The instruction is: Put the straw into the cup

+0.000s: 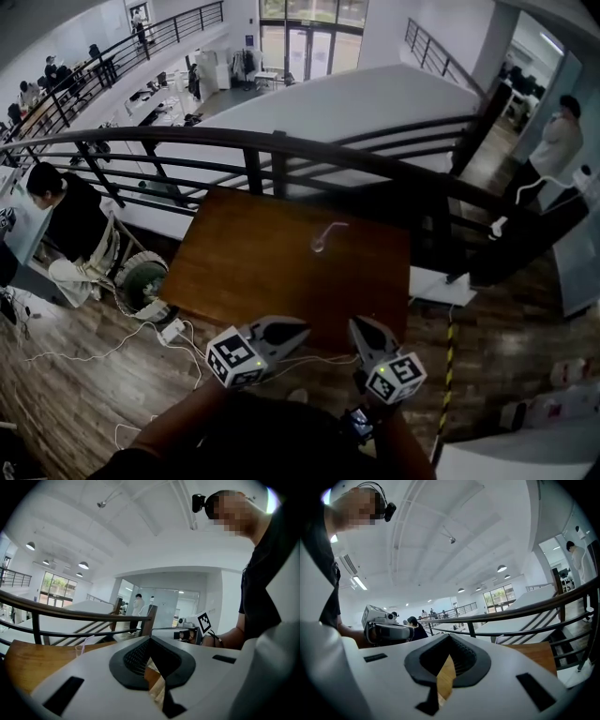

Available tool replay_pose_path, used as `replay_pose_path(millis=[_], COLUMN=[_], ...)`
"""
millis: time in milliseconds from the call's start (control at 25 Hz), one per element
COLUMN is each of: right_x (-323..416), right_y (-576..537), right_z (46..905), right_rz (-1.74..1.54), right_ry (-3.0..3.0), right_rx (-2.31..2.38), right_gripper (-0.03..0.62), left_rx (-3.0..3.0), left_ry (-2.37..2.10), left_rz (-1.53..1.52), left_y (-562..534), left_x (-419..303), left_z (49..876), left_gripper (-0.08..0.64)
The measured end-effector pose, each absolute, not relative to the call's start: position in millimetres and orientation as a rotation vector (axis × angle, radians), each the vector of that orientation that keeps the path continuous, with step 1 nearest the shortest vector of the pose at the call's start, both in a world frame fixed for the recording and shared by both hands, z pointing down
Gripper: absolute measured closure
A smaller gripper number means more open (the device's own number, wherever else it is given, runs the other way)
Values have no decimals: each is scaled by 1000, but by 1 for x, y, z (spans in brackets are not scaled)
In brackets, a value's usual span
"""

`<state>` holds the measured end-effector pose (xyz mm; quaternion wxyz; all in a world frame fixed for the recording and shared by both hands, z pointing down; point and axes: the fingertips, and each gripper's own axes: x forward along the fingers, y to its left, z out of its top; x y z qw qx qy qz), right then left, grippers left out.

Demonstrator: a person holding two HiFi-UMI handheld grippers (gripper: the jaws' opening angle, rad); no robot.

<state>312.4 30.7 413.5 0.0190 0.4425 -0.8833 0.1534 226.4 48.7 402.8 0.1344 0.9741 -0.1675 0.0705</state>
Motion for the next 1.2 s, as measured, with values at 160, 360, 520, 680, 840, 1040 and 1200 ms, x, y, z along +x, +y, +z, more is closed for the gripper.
replay_pose_path(millis=[160, 360, 520, 680, 840, 1040, 1200], right_x=[290, 248, 209, 174, 143, 111, 85], right_y=[42, 67, 82, 107, 132, 170, 202], right_z=[413, 414, 415, 414, 414, 414, 413], right_rz=[468, 478, 468, 453, 440, 415, 380], right_ry=[-2741, -2722, -2711, -2695, -2680, -2659, -2645], right_rx=[1374, 1392, 1405, 1431, 1461, 1511, 1560], right_gripper=[581, 581, 581, 581, 581, 581, 581], left_rx=[2832, 2836, 2840, 2835, 2844, 2858, 2874], left_ry=[-483, -448, -421, -396, -365, -321, -285], left_rz=[190, 174, 173, 171, 164, 155, 153], left_y=[59, 81, 98, 122, 145, 178, 208], left_x=[207, 170, 135, 101, 71, 41, 15], left_z=[400, 397, 399, 401, 404, 405, 406], left_gripper=[549, 549, 549, 549, 549, 549, 549])
